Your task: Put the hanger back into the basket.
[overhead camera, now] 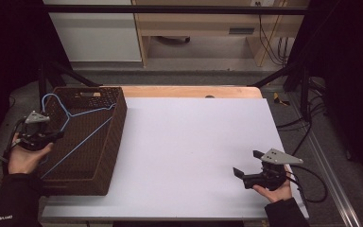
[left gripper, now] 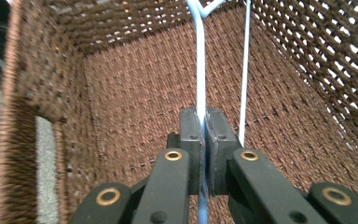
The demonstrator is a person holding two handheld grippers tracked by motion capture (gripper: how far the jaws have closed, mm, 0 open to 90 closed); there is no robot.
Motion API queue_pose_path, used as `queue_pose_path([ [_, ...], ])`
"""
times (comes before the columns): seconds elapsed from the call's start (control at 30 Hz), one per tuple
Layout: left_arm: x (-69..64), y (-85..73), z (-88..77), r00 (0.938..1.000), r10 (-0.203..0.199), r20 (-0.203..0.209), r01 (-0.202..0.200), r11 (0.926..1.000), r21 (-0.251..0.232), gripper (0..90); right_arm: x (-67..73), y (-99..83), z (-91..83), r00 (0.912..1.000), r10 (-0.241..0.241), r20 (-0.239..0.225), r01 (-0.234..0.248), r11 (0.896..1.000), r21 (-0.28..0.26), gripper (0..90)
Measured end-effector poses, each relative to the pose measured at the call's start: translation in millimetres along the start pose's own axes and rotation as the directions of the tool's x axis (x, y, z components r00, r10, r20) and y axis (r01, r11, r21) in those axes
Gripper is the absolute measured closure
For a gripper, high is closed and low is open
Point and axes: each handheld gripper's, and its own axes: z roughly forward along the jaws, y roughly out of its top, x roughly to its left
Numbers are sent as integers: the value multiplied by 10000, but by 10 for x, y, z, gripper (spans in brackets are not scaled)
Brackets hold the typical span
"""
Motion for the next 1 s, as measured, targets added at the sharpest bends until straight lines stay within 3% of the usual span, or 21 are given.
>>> queue_pose_path([
  [0.1,-11,-28,65,9999,-117,68,115,9993,356,867,-1,0,-1,10000,2,6,-2,10000,-10,6],
  [0.3,-5,-69,51,9990,-441,2,441,9986,298,813,-5,0,-1,10000,2,22,-2,10000,-49,6],
  [0.43,-24,-61,-65,9969,-777,152,782,9963,-351,725,-3,2,-5,10000,51,43,-51,10000,-58,6],
  [0.53,-94,-40,-174,9965,-718,429,753,9932,-887,665,-3,3,-6,10000,63,54,-63,10000,-67,6],
  [0.6,-175,-23,-247,9956,-676,651,760,9875,-1380,598,-5,3,-6,9999,62,85,-62,9999,-97,6],
  [0.77,-388,-1,-421,9894,-485,1370,838,9604,-2658,441,-10,8,-22,9999,96,138,-93,9997,-245,7],
  [0.9,-582,13,-500,9867,-82,1626,631,9399,-3355,372,-10,9,-24,9999,113,120,-110,9996,-258,6],
  [1.0,-737,25,-525,9814,74,1920,637,9302,-3615,297,-13,11,-27,9999,111,113,-107,9995,-314,6],
])
